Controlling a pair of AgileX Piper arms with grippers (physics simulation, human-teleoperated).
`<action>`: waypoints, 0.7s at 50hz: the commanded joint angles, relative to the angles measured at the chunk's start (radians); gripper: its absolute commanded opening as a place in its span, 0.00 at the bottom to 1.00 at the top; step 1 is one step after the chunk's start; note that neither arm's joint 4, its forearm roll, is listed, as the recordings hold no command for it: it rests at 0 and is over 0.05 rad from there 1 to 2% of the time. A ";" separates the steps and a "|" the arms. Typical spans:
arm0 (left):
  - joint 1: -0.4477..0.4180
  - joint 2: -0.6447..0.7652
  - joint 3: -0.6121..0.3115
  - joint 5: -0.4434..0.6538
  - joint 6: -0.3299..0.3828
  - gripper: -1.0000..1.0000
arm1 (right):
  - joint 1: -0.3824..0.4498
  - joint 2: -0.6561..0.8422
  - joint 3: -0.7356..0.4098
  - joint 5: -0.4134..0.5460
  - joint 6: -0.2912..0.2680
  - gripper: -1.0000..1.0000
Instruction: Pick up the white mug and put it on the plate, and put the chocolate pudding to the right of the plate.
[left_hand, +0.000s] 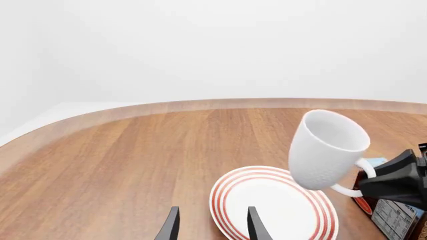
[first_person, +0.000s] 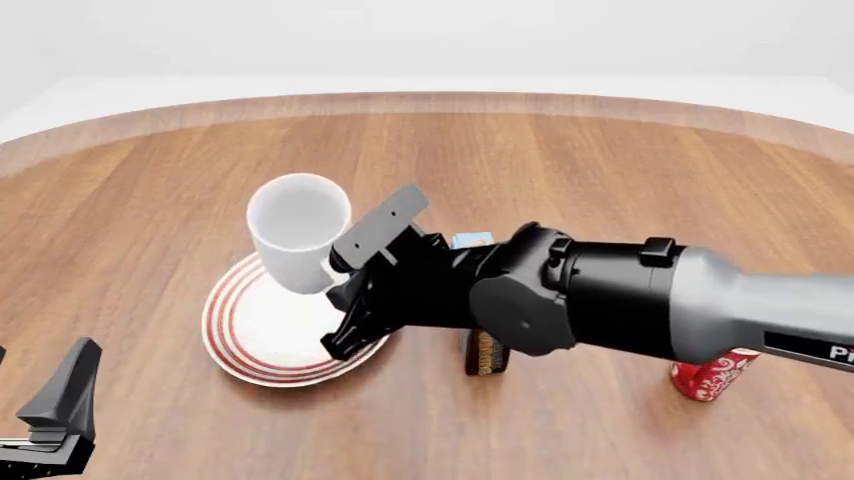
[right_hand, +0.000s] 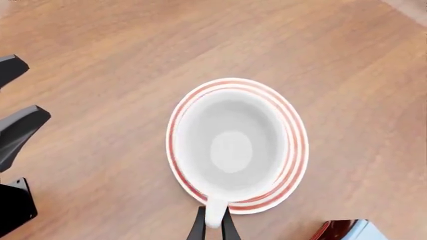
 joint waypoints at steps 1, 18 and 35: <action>0.000 0.000 0.000 0.000 0.000 1.00 | -0.013 0.027 -0.019 -0.011 0.012 0.00; 0.000 0.000 0.000 0.000 0.000 1.00 | -0.027 0.072 -0.042 -0.026 0.020 0.00; 0.000 0.000 0.000 0.000 0.000 1.00 | -0.034 0.112 -0.073 -0.028 0.025 0.00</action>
